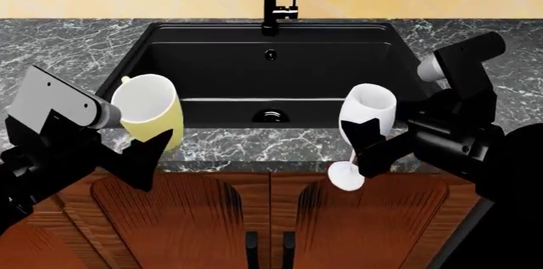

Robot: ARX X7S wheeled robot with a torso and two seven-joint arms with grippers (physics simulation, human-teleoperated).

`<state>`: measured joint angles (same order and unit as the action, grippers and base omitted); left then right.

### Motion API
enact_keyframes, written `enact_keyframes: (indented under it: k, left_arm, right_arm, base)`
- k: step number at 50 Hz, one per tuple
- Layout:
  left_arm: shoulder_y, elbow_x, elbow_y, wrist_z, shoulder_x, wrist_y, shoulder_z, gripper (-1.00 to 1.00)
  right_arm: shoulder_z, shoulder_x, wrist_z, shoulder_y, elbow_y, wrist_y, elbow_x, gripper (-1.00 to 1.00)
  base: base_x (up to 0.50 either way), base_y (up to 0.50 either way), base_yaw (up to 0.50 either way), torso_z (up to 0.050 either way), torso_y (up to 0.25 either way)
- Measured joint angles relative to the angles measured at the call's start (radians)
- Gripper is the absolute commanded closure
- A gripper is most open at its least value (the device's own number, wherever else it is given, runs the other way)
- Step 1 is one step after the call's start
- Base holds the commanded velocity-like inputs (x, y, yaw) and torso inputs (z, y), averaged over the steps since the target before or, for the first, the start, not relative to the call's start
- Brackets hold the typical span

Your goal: Pick the cup and wine glass and place them in the sink. Then turn on the water.

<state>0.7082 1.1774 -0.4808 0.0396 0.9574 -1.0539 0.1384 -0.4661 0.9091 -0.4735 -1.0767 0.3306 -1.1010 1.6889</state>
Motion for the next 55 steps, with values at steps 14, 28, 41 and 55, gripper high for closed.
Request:
enact_keyframes:
  k: [14, 28, 41, 55]
  left_arm:
    - [-0.009, -0.001, 0.000, -0.002, 0.004, 0.010, -0.003, 1.00]
    - [-0.011, 0.001, 0.000, -0.002, 0.008, 0.013, -0.004, 1.00]
    - [-0.010, 0.002, 0.001, -0.002, 0.010, 0.015, -0.002, 1.00]
    - [-0.009, 0.004, 0.001, -0.003, 0.012, 0.017, 0.000, 1.00]
  right_arm:
    - [-0.009, -0.006, -0.009, -0.017, -0.004, -0.008, 0.007, 1.00]
    - [-0.013, -0.005, -0.013, -0.021, -0.003, -0.007, 0.012, 1.00]
    - [-0.014, -0.002, -0.014, -0.022, -0.001, -0.005, 0.016, 1.00]
    - [-0.015, 0.005, -0.014, -0.021, 0.003, -0.001, 0.022, 1.00]
  base:
    - [0.00, -0.27, 0.00, 0.000, 0.001]
    - [0.00, -0.26, 0.00, 0.000, 0.001]
    - [0.00, -0.27, 0.00, 0.000, 0.002]
    - [0.00, -0.27, 0.00, 0.001, 0.001]
